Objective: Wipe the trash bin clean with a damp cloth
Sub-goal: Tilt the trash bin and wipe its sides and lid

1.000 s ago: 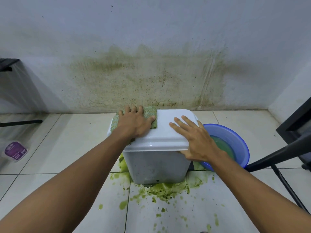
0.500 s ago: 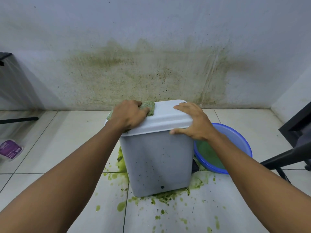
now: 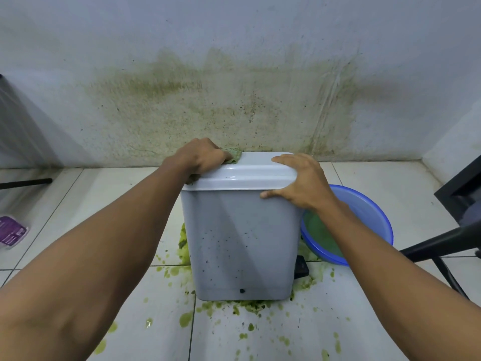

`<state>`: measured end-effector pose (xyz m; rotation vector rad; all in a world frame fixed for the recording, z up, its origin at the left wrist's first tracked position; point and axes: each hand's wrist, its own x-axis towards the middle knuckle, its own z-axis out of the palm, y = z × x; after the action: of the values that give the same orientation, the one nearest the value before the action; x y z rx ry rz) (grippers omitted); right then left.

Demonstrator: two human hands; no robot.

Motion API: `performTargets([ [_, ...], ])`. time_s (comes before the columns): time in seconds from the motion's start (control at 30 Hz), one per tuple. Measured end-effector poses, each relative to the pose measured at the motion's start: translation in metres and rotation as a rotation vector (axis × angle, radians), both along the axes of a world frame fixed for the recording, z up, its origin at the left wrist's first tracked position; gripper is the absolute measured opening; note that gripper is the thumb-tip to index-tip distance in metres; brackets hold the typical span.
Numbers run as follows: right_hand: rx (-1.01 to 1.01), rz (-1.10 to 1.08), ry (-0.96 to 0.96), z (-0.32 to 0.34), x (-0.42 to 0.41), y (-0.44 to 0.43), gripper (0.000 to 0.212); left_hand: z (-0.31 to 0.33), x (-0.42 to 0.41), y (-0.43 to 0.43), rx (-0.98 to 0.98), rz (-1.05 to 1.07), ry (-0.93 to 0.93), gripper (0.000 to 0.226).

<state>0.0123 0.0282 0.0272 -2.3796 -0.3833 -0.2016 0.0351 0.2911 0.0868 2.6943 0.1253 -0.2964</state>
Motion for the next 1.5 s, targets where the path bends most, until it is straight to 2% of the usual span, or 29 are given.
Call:
performTargets([
  [0.2,-0.046,0.028,0.022,0.009,0.002,-0.001,0.096,-0.004,0.005,0.005,0.002,0.001,0.001,0.062],
  [0.43,-0.034,0.016,0.041,0.009,0.004,-0.002,0.097,-0.006,0.005,0.003,0.010,-0.040,0.018,0.065],
  [0.53,-0.019,0.028,0.064,0.007,0.008,-0.001,0.098,-0.006,0.000,-0.003,0.029,-0.022,-0.040,0.054],
  [0.57,-0.027,0.038,0.084,0.007,0.009,-0.002,0.097,-0.007,-0.004,-0.006,0.050,-0.011,-0.098,0.051],
  [0.63,-0.029,0.058,0.126,0.007,0.012,-0.004,0.092,-0.020,-0.020,-0.011,0.105,0.007,-0.327,0.049],
  [0.73,0.026,0.007,0.112,0.004,0.021,0.001,0.065,-0.063,-0.052,-0.013,0.148,-0.021,-0.775,0.049],
  [0.8,0.023,-0.042,0.090,0.001,0.028,0.005,0.053,-0.099,-0.070,-0.013,0.204,-0.067,-0.918,0.054],
  [0.97,-0.006,-0.029,0.102,-0.002,0.044,0.008,0.055,-0.169,-0.087,-0.010,0.309,-0.162,-0.870,0.064],
  [1.13,-0.005,-0.052,0.074,-0.007,0.054,0.012,0.053,-0.180,-0.089,-0.019,0.329,-0.323,-0.837,0.065],
  [1.23,0.002,-0.069,0.061,-0.008,0.056,0.014,0.046,-0.170,-0.071,-0.033,0.304,-0.133,-0.862,0.070],
  [1.3,-0.001,-0.073,0.061,-0.009,0.059,0.015,0.044,-0.174,-0.064,-0.050,0.328,-0.086,-0.836,0.070],
  [1.4,0.012,-0.080,0.079,-0.008,0.061,0.016,0.043,-0.204,-0.081,-0.063,0.336,-0.339,-0.834,0.070],
  [1.5,0.047,-0.080,0.092,-0.009,0.061,0.014,0.041,-0.237,-0.111,-0.037,0.436,-0.572,-0.824,0.068],
])
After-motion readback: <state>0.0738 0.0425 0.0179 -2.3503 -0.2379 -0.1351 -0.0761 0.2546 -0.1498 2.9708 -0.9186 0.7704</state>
